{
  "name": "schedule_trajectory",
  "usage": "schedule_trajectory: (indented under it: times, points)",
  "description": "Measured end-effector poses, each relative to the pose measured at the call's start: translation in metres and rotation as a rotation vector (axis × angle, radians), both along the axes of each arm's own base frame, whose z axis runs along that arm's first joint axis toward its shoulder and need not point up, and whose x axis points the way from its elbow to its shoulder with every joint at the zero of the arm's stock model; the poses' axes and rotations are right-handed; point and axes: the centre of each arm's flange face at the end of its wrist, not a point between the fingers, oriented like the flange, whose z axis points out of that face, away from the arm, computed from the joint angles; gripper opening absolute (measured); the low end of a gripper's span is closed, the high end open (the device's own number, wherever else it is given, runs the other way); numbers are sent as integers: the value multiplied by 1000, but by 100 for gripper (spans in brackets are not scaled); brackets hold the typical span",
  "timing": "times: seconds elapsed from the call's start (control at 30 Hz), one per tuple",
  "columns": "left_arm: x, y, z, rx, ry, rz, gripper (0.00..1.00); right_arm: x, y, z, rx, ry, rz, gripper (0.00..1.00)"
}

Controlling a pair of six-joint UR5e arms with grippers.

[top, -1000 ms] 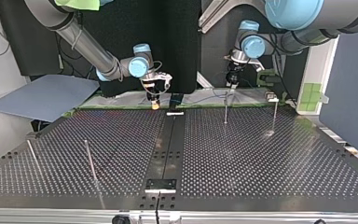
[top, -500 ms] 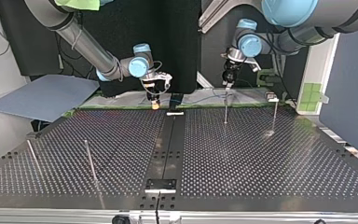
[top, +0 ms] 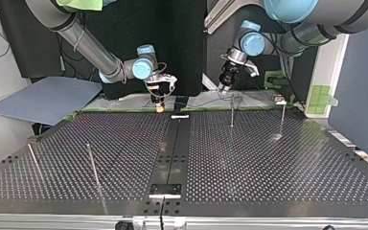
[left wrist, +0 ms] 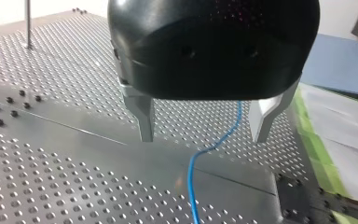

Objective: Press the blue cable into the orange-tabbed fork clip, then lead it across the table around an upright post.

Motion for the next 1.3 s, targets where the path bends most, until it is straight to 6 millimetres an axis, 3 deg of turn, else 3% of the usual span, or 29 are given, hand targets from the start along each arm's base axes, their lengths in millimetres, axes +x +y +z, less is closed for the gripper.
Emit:
schedule_trajectory:
  times: [0.7,1.13,1.3]
  points:
    - [22,-24,9,106,-16,83,100,0,0,0,0,-1,5,0]
    - [42,-27,-28,162,16,180,100,0,2,-1,14,8,10,0]
    - [49,-28,-31,150,-10,223,100,0,3,-1,15,9,11,0]
